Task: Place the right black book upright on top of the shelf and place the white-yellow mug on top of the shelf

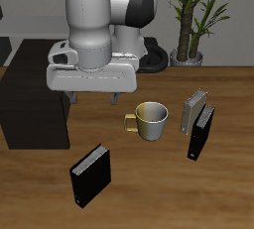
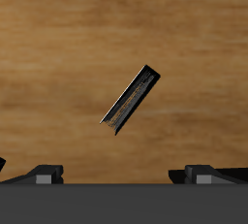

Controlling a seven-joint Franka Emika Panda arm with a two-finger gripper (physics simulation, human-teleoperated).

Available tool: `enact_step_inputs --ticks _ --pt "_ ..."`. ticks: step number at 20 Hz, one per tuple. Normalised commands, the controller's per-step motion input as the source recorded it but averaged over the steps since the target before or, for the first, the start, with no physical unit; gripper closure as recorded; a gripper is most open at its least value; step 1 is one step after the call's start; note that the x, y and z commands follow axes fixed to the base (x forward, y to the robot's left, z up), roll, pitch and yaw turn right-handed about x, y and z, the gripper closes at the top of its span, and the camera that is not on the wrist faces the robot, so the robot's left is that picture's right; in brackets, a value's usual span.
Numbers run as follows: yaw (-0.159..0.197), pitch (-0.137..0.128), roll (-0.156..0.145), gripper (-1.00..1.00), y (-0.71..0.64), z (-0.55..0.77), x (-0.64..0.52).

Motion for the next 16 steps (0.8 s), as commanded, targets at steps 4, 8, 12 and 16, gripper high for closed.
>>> enact_step_inputs --ticks 4,8,12,16 --pt "-0.042 -0.004 -0.023 -1.00 -0.04 -0.32 0.36" --pt "-0.099 -0.003 0.003 -1.00 -0.11 -0.31 0.27" --pt "-0.037 -0.021 0.012 -1.00 -0.06 -0.28 0.15" --pt "-0.080 0.007 0.031 -1.00 -0.06 -0.51 0.16"
